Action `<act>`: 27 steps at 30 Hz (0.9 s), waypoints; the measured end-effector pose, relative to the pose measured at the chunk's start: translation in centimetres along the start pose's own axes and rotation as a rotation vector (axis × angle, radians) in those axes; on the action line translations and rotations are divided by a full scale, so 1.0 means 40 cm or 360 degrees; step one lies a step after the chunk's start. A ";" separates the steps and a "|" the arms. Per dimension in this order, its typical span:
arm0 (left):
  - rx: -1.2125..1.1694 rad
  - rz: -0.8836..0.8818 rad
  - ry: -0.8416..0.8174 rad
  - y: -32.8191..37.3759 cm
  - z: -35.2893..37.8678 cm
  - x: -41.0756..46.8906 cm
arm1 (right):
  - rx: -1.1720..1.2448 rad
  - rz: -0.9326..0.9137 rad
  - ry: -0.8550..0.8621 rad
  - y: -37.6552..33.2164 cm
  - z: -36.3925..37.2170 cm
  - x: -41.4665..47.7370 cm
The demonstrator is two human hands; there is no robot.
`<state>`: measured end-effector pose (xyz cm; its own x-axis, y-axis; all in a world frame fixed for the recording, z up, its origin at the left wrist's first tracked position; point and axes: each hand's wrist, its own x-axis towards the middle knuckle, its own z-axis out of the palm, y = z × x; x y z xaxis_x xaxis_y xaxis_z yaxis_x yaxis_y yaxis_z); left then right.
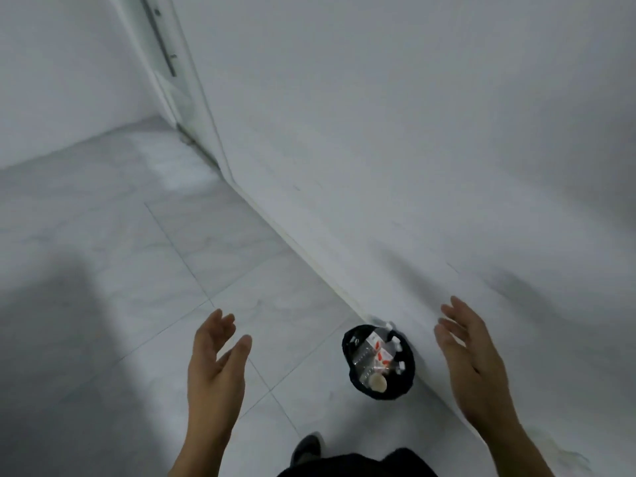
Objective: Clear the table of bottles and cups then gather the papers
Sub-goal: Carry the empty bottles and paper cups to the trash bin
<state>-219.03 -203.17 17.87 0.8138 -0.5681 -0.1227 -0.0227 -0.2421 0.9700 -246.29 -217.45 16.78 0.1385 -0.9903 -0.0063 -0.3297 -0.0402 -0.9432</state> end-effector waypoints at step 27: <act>-0.0099 -0.0291 0.2183 -0.221 -0.241 -1.507 | -0.0023 -0.0743 -0.2287 -0.006 0.000 -0.756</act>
<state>-262.27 -159.20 18.71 0.7178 0.6960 0.0195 0.1410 -0.1728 0.9748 -250.37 -187.48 17.20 0.9963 0.0792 -0.0339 -0.0072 -0.3149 -0.9491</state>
